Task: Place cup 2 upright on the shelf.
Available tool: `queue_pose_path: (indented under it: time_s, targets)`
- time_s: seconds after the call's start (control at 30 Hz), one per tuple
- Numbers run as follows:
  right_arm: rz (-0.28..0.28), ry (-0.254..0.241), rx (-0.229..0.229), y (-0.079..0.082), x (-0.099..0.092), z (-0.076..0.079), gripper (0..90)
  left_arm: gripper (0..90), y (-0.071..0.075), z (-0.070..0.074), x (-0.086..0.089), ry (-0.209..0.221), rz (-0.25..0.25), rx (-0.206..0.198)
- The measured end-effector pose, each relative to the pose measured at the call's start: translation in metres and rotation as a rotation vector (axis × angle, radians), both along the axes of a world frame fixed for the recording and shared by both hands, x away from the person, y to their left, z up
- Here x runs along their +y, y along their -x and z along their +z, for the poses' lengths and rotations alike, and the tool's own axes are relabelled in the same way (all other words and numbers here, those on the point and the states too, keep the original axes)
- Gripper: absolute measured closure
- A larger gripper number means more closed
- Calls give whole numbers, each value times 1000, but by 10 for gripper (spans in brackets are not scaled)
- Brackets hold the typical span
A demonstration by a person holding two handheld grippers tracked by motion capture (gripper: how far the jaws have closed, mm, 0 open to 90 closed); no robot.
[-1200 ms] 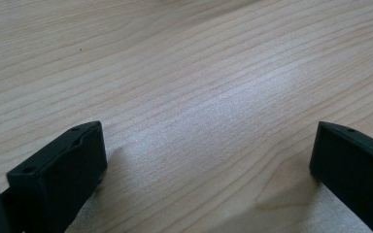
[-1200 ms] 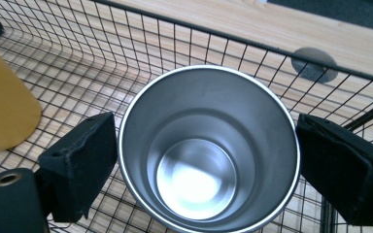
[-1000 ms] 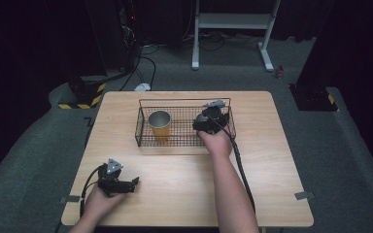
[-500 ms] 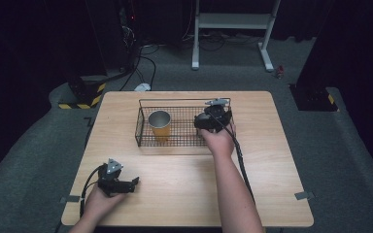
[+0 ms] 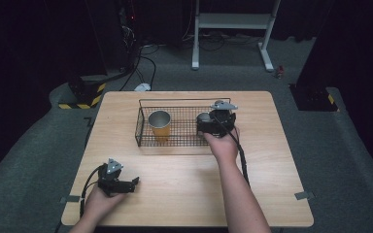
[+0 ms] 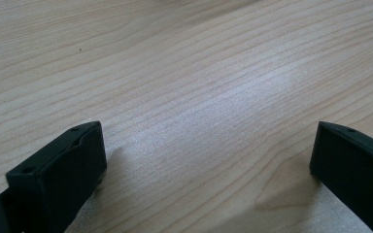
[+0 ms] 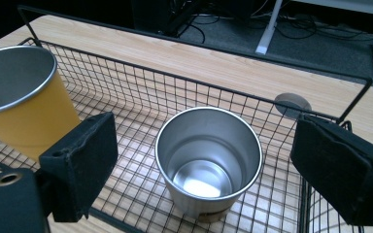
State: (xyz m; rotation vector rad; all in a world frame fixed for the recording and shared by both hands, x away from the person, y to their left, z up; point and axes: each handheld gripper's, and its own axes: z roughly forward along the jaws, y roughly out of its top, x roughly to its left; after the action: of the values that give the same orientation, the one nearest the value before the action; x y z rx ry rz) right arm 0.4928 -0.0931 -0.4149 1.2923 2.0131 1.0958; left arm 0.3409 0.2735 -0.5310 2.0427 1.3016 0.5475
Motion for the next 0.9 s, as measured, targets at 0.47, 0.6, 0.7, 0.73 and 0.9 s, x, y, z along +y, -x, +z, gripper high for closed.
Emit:
queue_pose_path:
  time_s: [0.47,0.6,0.7,0.73,0.9]
  targets:
    - [20,5,-27,18,-3,-8,108,3,0,0,0,0,0,0]
    - [21,4,-35,23,-6,-9,110,3,0,0,0,0,0,0]
    - [16,5,-37,29,-10,-12,115,3,0,0,0,0,0,0]
    - [17,-3,-27,33,-14,-15,115,2,0,0,0,0,0,0]
    - [11,-1,-34,43,-22,-21,113,3,0,0,0,0,0,0]
